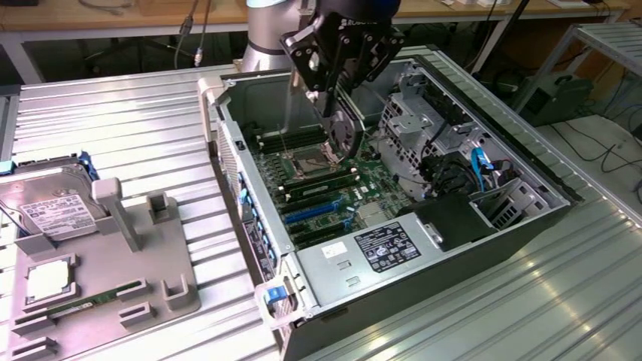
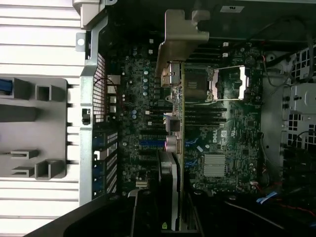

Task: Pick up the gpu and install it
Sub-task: 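Pick up the gpu and move the gpu toward the slot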

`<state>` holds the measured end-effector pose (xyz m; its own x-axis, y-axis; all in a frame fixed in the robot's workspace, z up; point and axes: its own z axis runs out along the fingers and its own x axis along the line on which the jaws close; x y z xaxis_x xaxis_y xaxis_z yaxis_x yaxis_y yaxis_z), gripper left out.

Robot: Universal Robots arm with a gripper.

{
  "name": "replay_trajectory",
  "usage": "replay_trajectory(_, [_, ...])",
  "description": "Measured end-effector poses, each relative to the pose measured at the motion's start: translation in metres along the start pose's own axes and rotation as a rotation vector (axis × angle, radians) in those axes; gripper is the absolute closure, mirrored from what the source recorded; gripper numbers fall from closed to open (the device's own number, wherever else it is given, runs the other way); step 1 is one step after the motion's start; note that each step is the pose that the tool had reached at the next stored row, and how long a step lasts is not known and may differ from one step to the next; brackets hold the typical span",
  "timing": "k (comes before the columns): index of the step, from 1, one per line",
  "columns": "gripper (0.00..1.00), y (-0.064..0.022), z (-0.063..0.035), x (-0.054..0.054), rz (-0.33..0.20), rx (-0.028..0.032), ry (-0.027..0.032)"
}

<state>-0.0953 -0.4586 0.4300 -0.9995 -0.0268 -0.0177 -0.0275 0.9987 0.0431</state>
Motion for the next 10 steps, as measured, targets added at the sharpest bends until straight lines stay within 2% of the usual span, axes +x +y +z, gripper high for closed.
replay_trajectory(10, [0.72, -0.0007, 0.0006, -0.026, 0.000, 0.0000, 0.0000])
